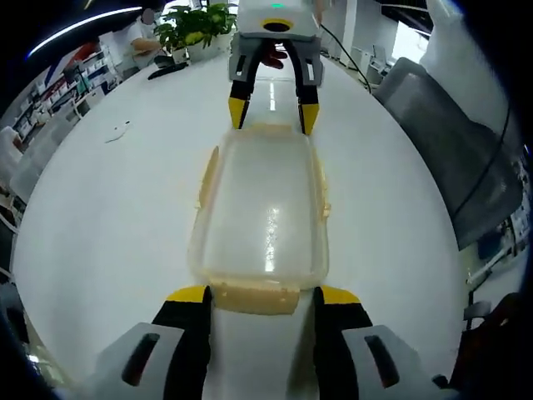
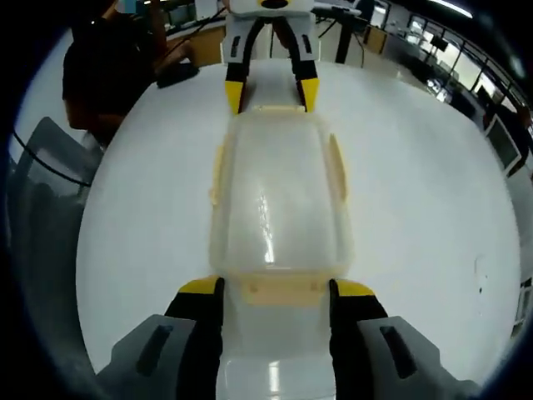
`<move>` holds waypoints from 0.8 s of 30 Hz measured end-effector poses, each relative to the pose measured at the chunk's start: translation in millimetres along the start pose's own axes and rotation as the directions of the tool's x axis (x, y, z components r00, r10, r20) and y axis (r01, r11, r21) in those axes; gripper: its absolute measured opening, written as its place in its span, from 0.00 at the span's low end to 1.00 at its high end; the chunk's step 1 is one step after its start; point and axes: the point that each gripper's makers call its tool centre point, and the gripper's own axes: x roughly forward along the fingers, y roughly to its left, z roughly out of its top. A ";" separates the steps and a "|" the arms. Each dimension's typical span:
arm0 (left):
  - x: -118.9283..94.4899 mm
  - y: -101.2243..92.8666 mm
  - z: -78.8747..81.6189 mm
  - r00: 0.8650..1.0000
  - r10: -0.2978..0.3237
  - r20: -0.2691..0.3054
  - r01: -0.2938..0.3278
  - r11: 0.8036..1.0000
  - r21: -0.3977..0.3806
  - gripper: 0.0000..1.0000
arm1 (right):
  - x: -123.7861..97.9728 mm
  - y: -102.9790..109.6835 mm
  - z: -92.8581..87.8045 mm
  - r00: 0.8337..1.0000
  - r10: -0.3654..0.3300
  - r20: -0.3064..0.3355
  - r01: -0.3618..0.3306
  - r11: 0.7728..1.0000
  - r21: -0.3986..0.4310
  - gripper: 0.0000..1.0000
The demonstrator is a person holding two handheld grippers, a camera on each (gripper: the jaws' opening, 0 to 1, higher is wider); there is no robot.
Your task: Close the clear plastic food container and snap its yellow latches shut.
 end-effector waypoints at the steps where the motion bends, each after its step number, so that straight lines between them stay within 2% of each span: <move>1: 0.2 0.0 0.4 1.000 -0.001 0.001 0.001 1.000 0.000 0.44 | -0.1 -0.1 0.1 1.000 0.001 -0.001 -0.001 1.000 -0.002 0.48; 14: 0.1 0.9 1.1 1.000 -0.010 0.020 0.010 1.000 0.010 0.43 | -1.9 -3.8 -1.6 1.000 0.014 -0.012 -0.014 0.999 -0.031 0.41; 18: 0.1 1.8 0.9 1.000 -0.016 0.006 0.016 1.000 0.024 0.41 | -0.8 -7.0 -1.8 1.000 0.016 -0.008 -0.016 0.999 -0.035 0.40; 21: -0.1 2.0 1.3 1.000 -0.022 -0.010 0.022 0.999 0.034 0.34 | -1.3 -6.1 -3.1 1.000 0.024 -0.013 -0.025 0.998 -0.054 0.38; 24: -1.1 1.8 0.6 1.000 -0.021 -0.017 0.021 0.999 0.031 0.34 | -0.8 -6.0 -3.2 1.000 0.020 -0.012 -0.020 0.999 -0.047 0.37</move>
